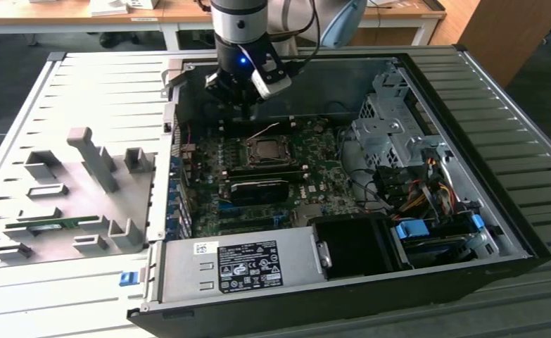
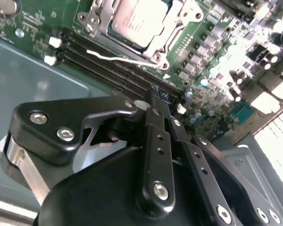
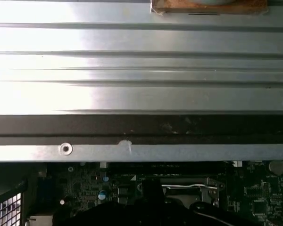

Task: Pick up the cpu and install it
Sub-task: 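Install the first cpu locking lever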

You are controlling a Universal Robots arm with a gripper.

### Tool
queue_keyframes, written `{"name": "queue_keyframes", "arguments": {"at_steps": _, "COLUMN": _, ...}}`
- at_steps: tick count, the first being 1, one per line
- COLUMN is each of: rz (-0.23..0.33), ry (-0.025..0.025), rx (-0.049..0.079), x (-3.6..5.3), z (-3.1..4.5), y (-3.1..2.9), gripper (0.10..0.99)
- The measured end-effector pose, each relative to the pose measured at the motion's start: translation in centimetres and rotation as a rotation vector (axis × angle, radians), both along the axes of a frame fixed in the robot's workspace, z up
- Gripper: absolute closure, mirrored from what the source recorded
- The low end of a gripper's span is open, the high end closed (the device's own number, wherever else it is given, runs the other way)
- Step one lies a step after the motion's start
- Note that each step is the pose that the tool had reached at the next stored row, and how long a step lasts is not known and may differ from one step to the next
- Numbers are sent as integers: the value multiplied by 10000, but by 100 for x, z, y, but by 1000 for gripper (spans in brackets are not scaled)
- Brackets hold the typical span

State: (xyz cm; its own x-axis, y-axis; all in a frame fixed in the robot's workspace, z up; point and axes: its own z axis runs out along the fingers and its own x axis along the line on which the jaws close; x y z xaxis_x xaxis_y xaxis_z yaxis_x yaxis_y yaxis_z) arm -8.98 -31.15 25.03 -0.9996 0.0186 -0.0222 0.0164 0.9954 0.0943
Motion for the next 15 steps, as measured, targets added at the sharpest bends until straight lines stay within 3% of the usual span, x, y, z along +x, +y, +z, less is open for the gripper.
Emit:
{"name": "queue_keyframes", "arguments": {"at_steps": 2, "rz": 2, "ry": 0, "rx": -55, "x": 7, "z": -17, "y": -1, "gripper": 980}}
{"name": "queue_keyframes", "arguments": {"at_steps": 15, "rz": 1, "ry": -1, "rx": -79, "x": 167, "z": -167, "y": 0, "gripper": 980}}
